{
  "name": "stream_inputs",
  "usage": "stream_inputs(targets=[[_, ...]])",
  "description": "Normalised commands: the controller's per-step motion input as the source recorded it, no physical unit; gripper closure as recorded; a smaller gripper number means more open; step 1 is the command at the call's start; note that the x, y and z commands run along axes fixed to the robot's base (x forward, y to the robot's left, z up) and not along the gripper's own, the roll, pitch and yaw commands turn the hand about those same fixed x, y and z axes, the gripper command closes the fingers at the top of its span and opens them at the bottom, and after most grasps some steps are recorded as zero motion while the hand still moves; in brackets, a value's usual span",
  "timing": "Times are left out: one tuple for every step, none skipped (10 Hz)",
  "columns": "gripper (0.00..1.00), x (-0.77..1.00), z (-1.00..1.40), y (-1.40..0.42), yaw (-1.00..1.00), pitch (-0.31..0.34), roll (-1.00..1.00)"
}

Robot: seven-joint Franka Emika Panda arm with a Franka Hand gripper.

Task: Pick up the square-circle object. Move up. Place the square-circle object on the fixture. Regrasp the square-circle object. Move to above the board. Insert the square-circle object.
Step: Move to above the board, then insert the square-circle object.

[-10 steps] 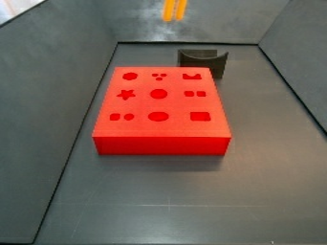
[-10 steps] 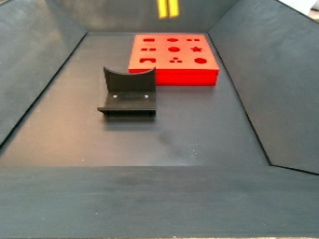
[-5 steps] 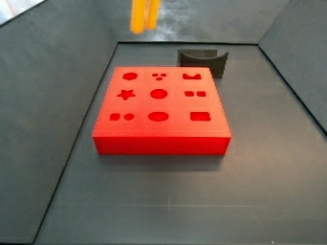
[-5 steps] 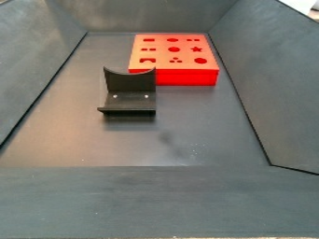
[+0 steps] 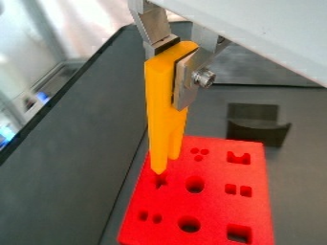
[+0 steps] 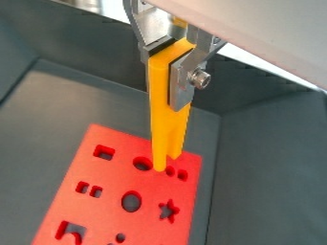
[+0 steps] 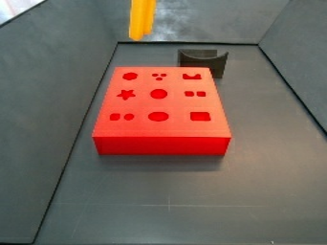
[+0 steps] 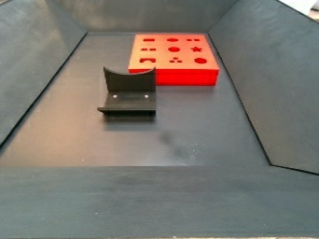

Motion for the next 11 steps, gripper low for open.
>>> stream_inputs(targets=[[1.00,-0.07,0.00,0.02,1.00,-0.269,-0.15],[1.00,-0.07,0.00,0.02,1.00,-0.299,-0.14],[1.00,-0.06,-0.01,0.01,1.00,-0.337,-0.11],[1.00,-0.05,0.00,0.01,1.00,-0.364,-0.09],[1.00,-0.05,0.00,0.01,0.72,-0.287,-0.05],[1.00,-0.04,0.00,0.01,0.47,-0.210,-0.03],[1.00,-0.03,0.00,0.01,0.24,-0.121,-0.01],[1.00,0.00,0.00,0.00,-0.08,0.000,0.00],[1.00,-0.09,-0.05,0.00,-0.48,0.046,0.00],[1.00,-0.34,-0.07,-0.06,-0.66,0.000,0.00],[1.00,-0.35,-0.10,-0.08,-0.68,0.000,0.00]])
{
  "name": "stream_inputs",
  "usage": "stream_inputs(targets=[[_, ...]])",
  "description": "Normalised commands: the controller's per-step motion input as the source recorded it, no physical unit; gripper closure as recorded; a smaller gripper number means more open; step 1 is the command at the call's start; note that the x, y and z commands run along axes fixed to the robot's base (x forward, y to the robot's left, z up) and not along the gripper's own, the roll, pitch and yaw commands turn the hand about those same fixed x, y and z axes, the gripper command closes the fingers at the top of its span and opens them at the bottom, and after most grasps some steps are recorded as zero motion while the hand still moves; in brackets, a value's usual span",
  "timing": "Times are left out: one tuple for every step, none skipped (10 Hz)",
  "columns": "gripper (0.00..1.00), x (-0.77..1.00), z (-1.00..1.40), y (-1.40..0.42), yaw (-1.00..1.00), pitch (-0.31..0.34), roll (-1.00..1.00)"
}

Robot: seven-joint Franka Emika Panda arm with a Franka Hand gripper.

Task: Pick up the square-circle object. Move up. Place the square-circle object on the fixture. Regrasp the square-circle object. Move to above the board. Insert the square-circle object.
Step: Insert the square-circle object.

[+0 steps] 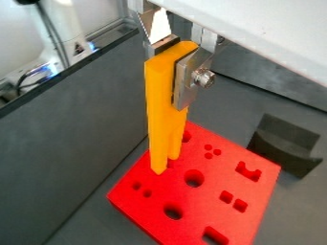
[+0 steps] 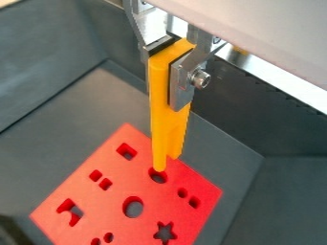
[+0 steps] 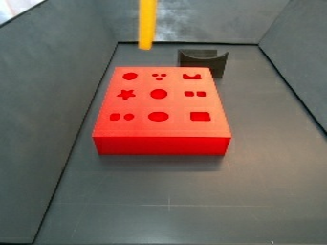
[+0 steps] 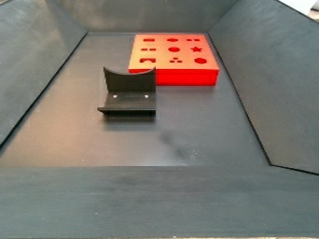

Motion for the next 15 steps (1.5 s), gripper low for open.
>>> stream_inputs(targets=[[1.00,-0.32,-0.14,-0.04,-0.73,0.000,0.00],[1.00,-0.28,-0.24,0.00,-0.80,0.000,0.00],[1.00,-0.30,-0.37,0.00,-0.82,-0.030,0.00],[1.00,-0.21,-0.46,0.00,-0.88,-0.074,-0.05],[1.00,-0.03,-0.49,0.00,-0.97,-0.086,-0.07],[1.00,0.00,-0.47,-0.01,-1.00,-0.121,-0.06],[1.00,0.00,-0.46,-0.02,-1.00,-0.136,-0.06],[1.00,0.00,-0.45,-0.02,-1.00,-0.147,-0.06],[1.00,0.00,-0.46,-0.02,-1.00,-0.149,-0.07],[1.00,0.00,-0.45,-0.02,-1.00,-0.147,-0.07],[1.00,0.00,-0.45,-0.02,-1.00,-0.146,-0.07],[1.00,0.00,-0.45,-0.02,-1.00,-0.151,-0.07],[1.00,0.00,-0.44,-0.02,-1.00,-0.143,-0.07],[1.00,0.00,-0.41,-0.02,-1.00,-0.120,-0.06],[1.00,0.00,-0.29,-0.01,-1.00,-0.037,-0.04]])
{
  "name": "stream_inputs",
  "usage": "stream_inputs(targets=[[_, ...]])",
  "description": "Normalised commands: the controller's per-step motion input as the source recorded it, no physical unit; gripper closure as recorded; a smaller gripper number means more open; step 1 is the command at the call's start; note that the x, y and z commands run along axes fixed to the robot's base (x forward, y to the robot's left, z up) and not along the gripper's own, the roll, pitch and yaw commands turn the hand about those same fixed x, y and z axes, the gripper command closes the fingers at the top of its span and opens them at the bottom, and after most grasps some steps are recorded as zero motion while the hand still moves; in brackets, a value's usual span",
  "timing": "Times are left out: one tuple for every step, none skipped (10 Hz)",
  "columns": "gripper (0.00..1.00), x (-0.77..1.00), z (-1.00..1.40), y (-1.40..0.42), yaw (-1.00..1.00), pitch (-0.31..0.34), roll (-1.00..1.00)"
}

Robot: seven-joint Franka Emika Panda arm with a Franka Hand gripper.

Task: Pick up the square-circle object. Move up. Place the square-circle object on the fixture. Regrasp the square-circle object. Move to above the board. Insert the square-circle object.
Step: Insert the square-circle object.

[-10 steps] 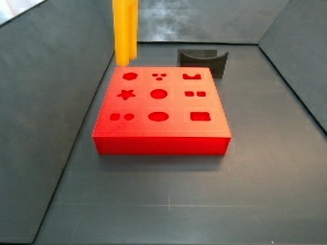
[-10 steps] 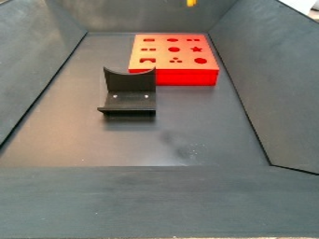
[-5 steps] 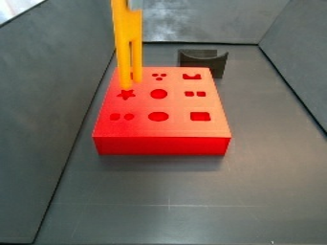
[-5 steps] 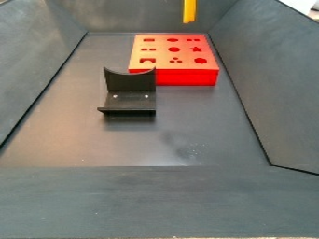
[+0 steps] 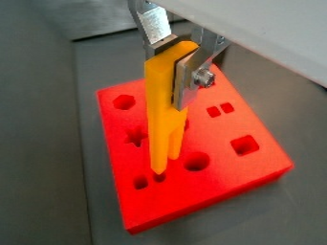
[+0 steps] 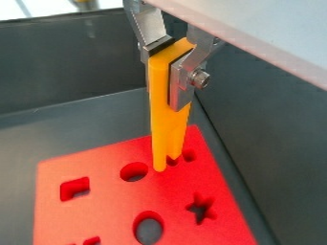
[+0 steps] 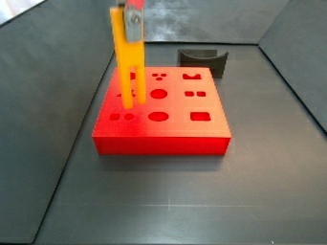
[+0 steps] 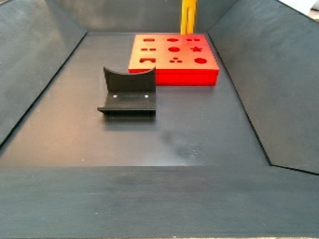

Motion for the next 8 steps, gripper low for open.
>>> stream_inputs(targets=[[1.00,0.00,-0.14,0.00,-1.00,0.000,-0.03],[1.00,-0.03,-0.09,0.00,-0.95,0.000,-0.03],[1.00,-0.17,-0.08,0.00,-0.82,0.000,-0.03],[1.00,-0.16,-0.11,-0.05,-0.72,0.000,-0.02],[1.00,-0.21,-0.12,-0.08,-0.75,0.000,-0.01],[1.00,-0.26,-0.06,-0.06,-0.62,0.000,0.00],[1.00,-0.10,-0.01,0.00,-0.08,0.000,0.00],[1.00,-0.06,-0.07,0.00,0.00,0.000,0.00]])
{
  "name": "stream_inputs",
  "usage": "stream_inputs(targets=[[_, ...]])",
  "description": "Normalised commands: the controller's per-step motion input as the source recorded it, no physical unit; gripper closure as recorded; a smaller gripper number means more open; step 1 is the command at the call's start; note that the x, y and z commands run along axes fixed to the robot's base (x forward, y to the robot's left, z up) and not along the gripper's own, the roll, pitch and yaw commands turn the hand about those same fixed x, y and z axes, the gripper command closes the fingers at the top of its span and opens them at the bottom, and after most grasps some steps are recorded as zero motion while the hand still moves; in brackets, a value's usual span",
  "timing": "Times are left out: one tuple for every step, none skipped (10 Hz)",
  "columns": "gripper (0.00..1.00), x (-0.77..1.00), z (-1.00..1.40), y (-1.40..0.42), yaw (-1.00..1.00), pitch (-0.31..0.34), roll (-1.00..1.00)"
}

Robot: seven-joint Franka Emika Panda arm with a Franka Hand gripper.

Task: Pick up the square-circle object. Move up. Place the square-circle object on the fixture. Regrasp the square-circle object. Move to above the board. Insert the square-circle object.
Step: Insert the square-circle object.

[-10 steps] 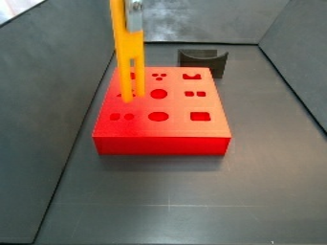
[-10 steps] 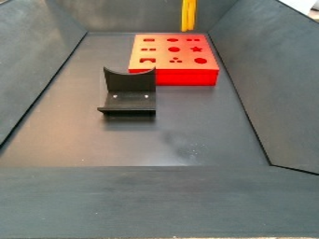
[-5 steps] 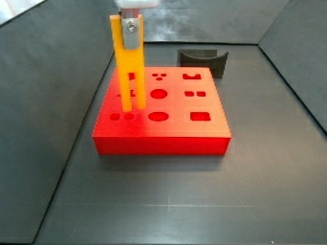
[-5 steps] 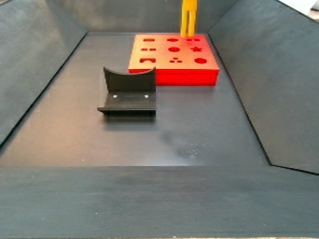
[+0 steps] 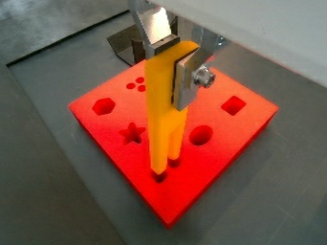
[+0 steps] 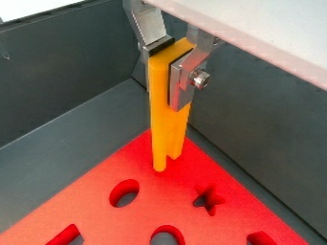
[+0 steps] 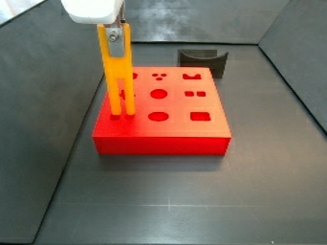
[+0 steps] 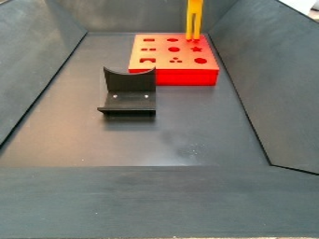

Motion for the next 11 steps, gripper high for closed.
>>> stream_inputs(targets=[[1.00,-0.03,-0.12,0.00,0.00,-0.031,0.00],[1.00,0.00,-0.18,0.00,0.00,-0.087,0.00],[1.00,0.00,-0.15,-0.03,0.00,-0.104,0.00],[1.00,-0.01,-0.11,-0.07,0.00,-0.100,0.00],[1.00,-0.04,-0.08,-0.11,0.00,-0.103,0.00],[1.00,-0.08,-0.08,-0.11,0.00,-0.109,0.00],[1.00,-0.11,-0.08,-0.15,0.00,-0.127,0.00],[1.00,-0.09,-0.11,-0.10,0.00,-0.163,-0.01],[1.00,0.00,-0.19,0.00,-0.13,-0.196,-0.01],[1.00,0.00,-0.26,0.00,-0.21,-0.197,-0.02],[1.00,0.00,-0.35,0.00,-0.23,-0.204,0.00]])
